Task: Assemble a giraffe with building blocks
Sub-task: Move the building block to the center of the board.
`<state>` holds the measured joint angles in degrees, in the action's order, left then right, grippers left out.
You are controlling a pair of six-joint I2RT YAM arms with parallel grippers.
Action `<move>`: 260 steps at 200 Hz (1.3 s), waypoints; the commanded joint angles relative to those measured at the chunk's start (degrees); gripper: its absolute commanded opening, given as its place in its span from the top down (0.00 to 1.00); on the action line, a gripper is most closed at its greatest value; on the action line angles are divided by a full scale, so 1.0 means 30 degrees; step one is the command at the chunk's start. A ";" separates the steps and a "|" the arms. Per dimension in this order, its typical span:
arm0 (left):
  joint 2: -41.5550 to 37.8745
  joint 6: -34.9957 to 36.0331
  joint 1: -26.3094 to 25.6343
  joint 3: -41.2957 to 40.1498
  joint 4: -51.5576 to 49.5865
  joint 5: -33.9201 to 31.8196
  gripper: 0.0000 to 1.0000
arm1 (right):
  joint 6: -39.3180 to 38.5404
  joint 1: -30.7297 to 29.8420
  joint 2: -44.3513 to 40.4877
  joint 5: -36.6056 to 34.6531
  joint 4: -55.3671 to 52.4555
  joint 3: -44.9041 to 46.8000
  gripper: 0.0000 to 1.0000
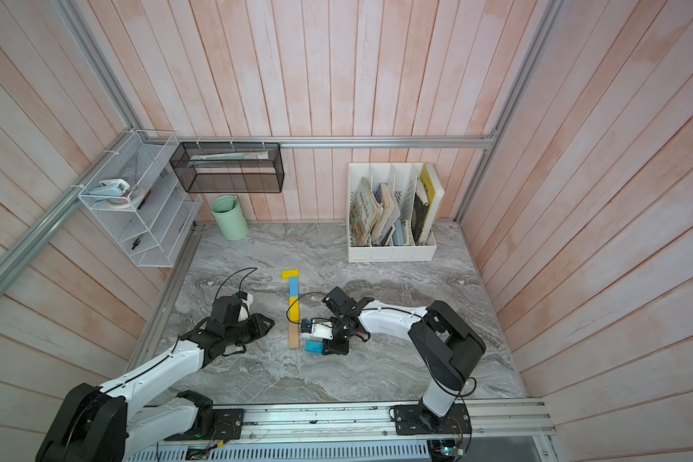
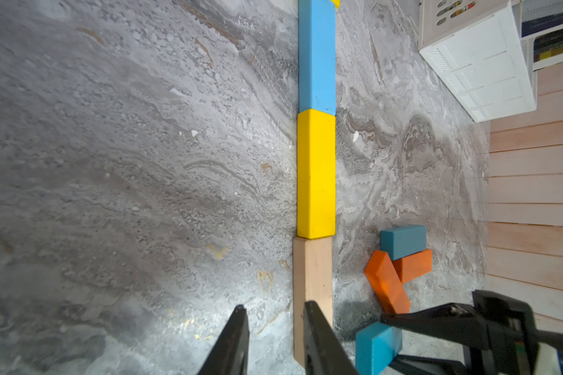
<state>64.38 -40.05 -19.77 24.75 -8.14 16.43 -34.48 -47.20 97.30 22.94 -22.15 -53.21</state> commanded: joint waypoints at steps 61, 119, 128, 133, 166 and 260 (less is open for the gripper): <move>-0.0384 0.0315 0.0124 0.0275 -0.0131 -0.0229 0.67 | 0.0687 -0.0849 -0.1450 -0.0199 0.0207 -0.0083 1.00; -0.0278 0.0219 0.0124 0.0080 0.0173 -0.0053 0.67 | 0.1275 -0.0925 -0.0339 0.1086 0.0256 -0.0010 1.00; -0.0307 0.0253 0.0115 0.0142 0.0094 -0.0063 0.67 | 0.1159 -0.0909 0.0130 0.1006 -0.0003 -0.0171 1.00; -0.0344 0.0270 0.0126 0.0153 0.0070 -0.0100 0.67 | 0.1120 -0.0879 0.0354 0.0886 -0.0055 -0.0198 1.00; -0.0527 0.0343 0.0145 0.0160 -0.0139 -0.0152 0.67 | 0.1644 -0.0294 0.1097 0.0030 0.0521 -0.0176 1.00; -0.0769 0.0372 0.0212 -0.0385 -0.0062 -0.0205 0.67 | 0.1200 0.1800 0.2467 -0.5578 0.0592 -0.1478 1.00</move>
<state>62.87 -40.05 -19.49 24.53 -8.16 16.40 -28.80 -41.98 101.62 13.78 -17.78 -57.06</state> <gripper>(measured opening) 0.330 0.305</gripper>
